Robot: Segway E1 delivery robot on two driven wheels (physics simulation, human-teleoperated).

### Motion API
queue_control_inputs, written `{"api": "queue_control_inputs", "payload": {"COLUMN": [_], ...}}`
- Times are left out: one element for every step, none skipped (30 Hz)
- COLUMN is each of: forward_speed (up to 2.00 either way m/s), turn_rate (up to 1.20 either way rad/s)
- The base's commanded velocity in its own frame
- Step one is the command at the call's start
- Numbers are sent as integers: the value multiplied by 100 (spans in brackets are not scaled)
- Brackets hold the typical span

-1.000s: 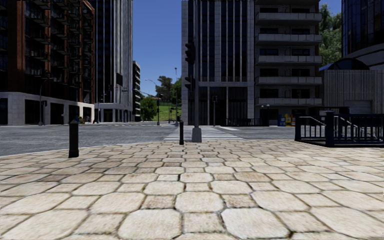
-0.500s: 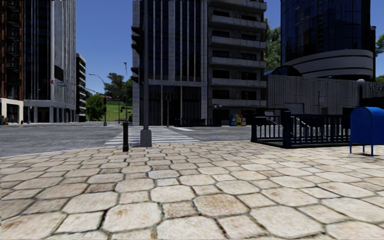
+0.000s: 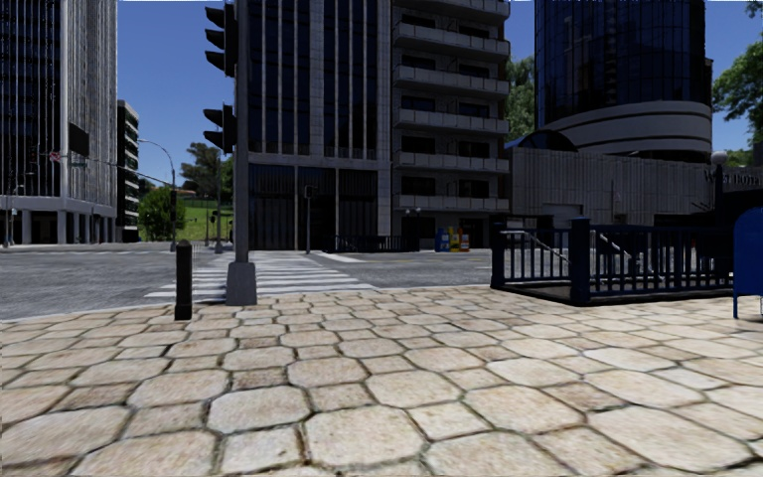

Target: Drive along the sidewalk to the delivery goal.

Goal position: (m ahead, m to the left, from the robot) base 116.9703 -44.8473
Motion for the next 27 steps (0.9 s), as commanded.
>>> {"api": "queue_control_inputs", "payload": {"forward_speed": [200,200,200,200,200,200,200,200,200,200,200,200,200,200,200,200,200,200,200,200,200,200,200,200,200,200,200], "turn_rate": [0,0,0,0,0,0,0,3,3,10,16,21,26,26,29,30,30,30,30,30,30,30,30,30,30,30,30]}}
